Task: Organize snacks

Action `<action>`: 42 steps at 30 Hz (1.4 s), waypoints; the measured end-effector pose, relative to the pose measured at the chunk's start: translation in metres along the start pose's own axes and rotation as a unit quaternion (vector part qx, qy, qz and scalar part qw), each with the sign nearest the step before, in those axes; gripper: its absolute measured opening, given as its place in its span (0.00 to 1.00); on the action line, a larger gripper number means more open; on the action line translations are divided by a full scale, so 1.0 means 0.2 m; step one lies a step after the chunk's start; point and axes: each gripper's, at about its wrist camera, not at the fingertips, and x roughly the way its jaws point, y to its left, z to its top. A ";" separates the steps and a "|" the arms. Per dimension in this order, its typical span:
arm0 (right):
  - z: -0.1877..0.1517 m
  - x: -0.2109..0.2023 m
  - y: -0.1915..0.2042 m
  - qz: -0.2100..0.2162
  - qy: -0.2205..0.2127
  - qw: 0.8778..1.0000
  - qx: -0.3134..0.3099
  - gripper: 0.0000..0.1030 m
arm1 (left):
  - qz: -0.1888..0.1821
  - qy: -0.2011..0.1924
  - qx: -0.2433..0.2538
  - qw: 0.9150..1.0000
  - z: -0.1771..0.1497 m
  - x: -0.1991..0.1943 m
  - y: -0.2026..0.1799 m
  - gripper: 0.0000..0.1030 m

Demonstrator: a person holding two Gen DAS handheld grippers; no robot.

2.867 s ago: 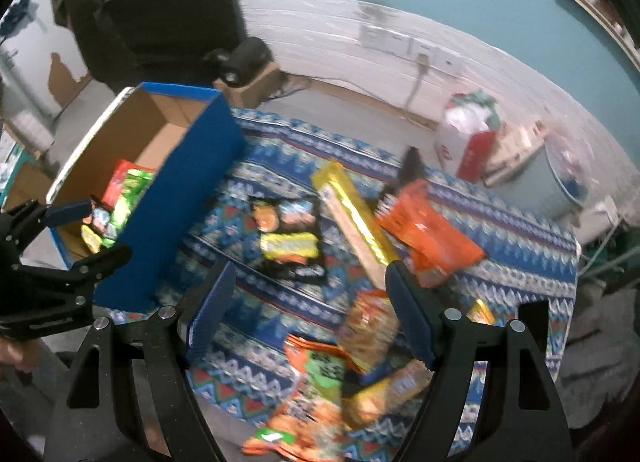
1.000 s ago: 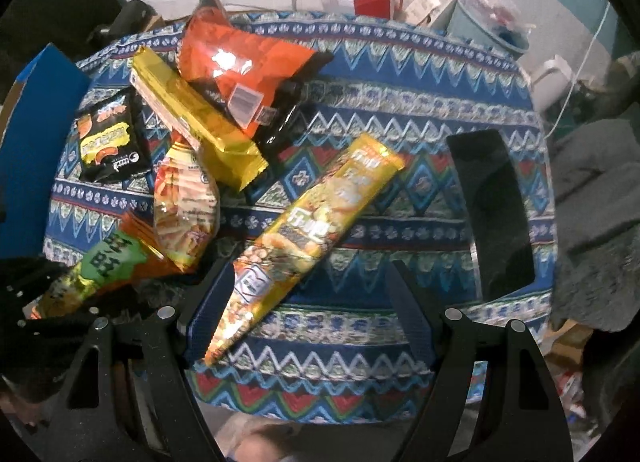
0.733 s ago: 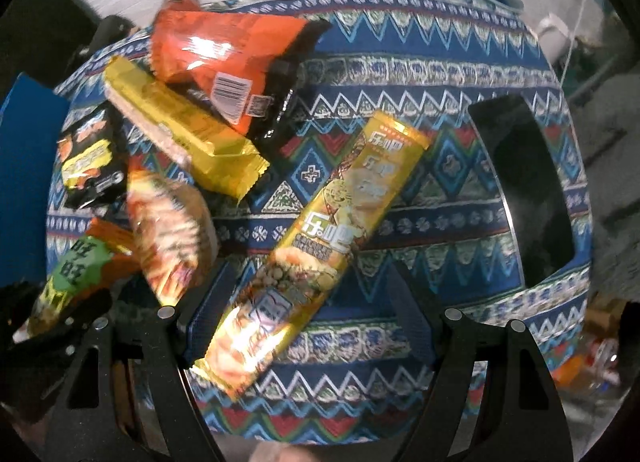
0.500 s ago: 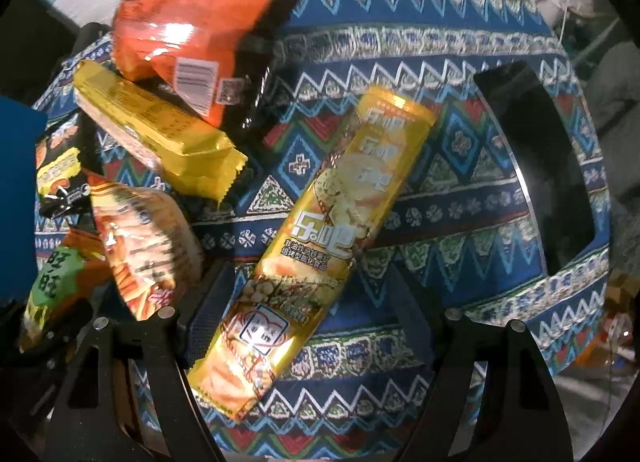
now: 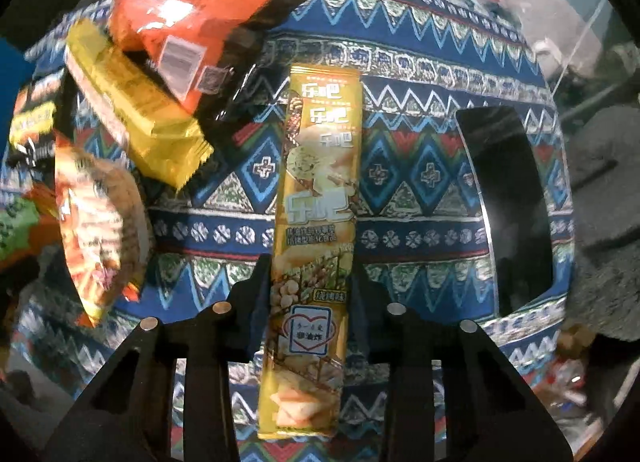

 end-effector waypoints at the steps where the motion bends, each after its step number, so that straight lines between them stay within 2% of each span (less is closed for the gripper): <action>1: 0.01 0.01 0.00 0.005 0.006 1.000 -0.002 0.42 | -0.002 0.000 -0.001 1.000 0.00 0.00 0.00 0.38; 4: 0.00 0.06 0.01 0.013 0.009 1.000 0.000 0.42 | -0.005 -0.002 0.000 1.000 0.02 0.00 -0.01 0.38; 7: 0.00 0.05 -0.02 0.016 0.001 1.000 0.002 0.29 | -0.009 -0.006 -0.006 1.000 0.02 -0.01 0.00 0.37; 8: 0.00 0.04 -0.03 0.021 -0.002 1.000 0.003 0.29 | -0.008 -0.008 -0.005 1.000 0.01 -0.02 0.00 0.37; 12: -0.01 0.00 -0.09 0.014 -0.017 1.000 -0.003 0.28 | -0.002 -0.028 0.003 1.000 0.00 -0.09 0.00 0.37; 19: -0.04 -0.25 -0.14 0.017 -0.062 0.998 -0.006 0.28 | 0.010 -0.071 0.025 0.997 -0.04 -0.24 -0.04 0.37; 20: -0.04 -0.29 -0.07 0.016 -0.068 0.998 -0.007 0.28 | 0.010 -0.076 0.027 0.997 -0.04 -0.26 -0.04 0.37; 26: -0.06 -0.39 -0.05 0.021 -0.103 0.994 -0.007 0.28 | 0.002 -0.096 0.022 0.995 -0.06 -0.36 -0.01 0.37; 34: -0.02 -0.53 -0.05 0.027 -0.139 0.990 -0.016 0.28 | 0.015 -0.132 0.014 0.991 -0.06 -0.49 0.06 0.37; 42: 0.01 -0.66 0.05 0.044 -0.168 0.984 -0.041 0.28 | 0.038 -0.162 0.002 0.986 -0.05 -0.61 0.17 0.37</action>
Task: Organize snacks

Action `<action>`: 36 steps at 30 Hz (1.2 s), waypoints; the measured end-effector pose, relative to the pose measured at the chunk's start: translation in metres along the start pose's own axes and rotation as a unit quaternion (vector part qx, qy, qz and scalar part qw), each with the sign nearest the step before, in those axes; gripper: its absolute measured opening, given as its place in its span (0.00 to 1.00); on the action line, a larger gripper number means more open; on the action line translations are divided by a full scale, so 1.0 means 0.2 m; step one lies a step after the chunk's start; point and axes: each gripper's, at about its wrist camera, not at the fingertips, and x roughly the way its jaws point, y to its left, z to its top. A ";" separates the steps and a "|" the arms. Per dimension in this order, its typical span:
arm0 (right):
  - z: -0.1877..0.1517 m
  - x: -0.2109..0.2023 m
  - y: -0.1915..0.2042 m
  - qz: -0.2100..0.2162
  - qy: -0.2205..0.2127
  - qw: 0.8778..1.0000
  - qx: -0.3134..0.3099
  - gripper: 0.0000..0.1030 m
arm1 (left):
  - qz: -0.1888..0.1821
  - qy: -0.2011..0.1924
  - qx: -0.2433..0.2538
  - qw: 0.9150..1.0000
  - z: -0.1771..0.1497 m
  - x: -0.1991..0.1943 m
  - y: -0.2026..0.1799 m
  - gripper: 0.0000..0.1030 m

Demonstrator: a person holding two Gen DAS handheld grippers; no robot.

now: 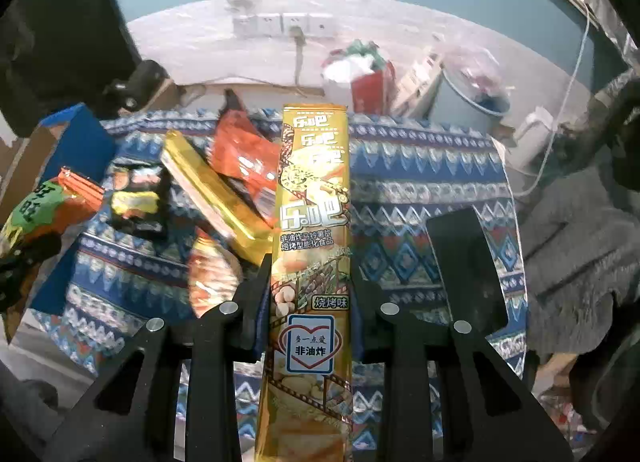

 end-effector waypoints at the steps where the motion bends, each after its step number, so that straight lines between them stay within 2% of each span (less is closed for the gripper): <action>1: 0.01 -0.01 0.02 -0.001 -0.002 1.000 -0.002 0.28 | 0.001 -0.002 -0.001 1.000 0.00 -0.01 0.01 0.37; 20: 0.18 -0.07 0.47 0.055 -0.022 0.996 -0.071 0.28 | 0.034 -0.032 -0.046 0.998 -0.01 -0.11 0.32 0.37; 36: 0.32 -0.01 0.90 0.100 -0.021 0.989 -0.110 0.28 | 0.060 -0.042 -0.090 0.993 -0.06 -0.14 0.66 0.37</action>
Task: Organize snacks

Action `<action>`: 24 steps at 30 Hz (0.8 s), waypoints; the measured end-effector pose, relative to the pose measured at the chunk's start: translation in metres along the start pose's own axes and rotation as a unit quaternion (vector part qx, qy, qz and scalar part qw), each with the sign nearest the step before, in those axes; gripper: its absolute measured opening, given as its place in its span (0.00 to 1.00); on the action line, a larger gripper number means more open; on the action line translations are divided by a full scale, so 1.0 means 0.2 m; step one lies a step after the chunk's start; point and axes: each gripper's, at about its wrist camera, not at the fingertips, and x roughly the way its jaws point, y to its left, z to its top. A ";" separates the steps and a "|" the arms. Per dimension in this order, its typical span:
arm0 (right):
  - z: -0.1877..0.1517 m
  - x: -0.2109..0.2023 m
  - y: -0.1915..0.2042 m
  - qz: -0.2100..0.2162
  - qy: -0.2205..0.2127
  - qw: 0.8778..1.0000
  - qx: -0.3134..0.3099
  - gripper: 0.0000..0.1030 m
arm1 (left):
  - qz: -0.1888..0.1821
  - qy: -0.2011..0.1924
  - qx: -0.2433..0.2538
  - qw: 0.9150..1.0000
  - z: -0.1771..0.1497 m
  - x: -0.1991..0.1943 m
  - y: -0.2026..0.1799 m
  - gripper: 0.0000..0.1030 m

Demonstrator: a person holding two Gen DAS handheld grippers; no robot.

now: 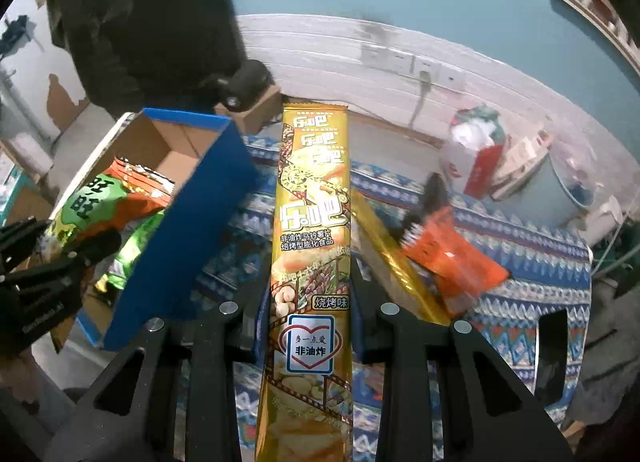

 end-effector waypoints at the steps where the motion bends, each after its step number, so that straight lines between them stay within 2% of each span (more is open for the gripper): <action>1: 0.01 0.01 0.02 0.002 0.000 1.000 -0.004 0.28 | 0.001 0.000 -0.002 1.000 0.00 0.00 0.02 0.37; 8: 0.11 0.08 0.21 0.020 0.006 0.999 -0.032 0.28 | 0.014 0.006 -0.037 0.999 -0.01 0.04 0.22 0.37; 24: 0.25 0.29 0.55 0.054 0.030 0.995 -0.075 0.29 | 0.026 0.029 -0.097 0.995 -0.01 0.16 0.53 0.38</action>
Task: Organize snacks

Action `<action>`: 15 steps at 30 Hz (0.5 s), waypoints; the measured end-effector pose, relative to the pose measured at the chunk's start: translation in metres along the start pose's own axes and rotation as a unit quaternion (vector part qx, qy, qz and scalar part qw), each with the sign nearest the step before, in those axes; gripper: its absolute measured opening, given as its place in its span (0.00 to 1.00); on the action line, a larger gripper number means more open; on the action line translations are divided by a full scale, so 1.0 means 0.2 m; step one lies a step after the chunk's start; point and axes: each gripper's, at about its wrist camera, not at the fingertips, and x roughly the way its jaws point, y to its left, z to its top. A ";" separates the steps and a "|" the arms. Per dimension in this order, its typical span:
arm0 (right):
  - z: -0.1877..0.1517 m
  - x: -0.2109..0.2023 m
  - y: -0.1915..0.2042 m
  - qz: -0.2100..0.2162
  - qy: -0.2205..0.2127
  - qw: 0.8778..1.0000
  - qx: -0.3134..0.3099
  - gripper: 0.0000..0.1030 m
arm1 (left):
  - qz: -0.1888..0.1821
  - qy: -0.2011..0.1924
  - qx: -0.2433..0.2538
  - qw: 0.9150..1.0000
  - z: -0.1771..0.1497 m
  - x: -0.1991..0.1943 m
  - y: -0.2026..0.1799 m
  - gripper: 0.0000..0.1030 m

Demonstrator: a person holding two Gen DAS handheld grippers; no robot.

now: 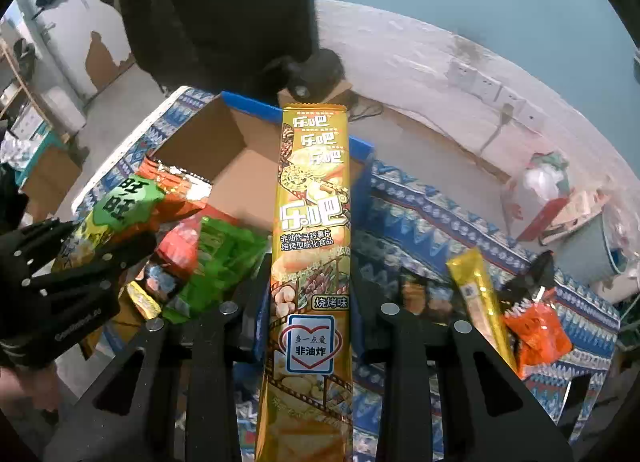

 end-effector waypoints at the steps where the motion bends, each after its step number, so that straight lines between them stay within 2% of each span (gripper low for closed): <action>1: 0.01 0.01 0.01 0.003 0.003 1.000 -0.001 0.29 | 0.001 0.002 -0.004 1.000 0.00 0.01 0.01 0.38; 3: 0.02 0.04 0.04 0.006 0.007 1.000 -0.003 0.29 | 0.005 0.003 -0.011 1.000 0.00 0.02 0.04 0.39; 10: 0.06 0.11 0.15 0.018 0.020 1.000 -0.008 0.29 | 0.018 0.007 -0.019 1.000 -0.01 0.04 0.09 0.55; 15: 0.09 0.18 0.22 0.028 0.034 0.999 -0.008 0.29 | 0.024 0.002 -0.025 0.999 -0.03 0.01 0.15 0.57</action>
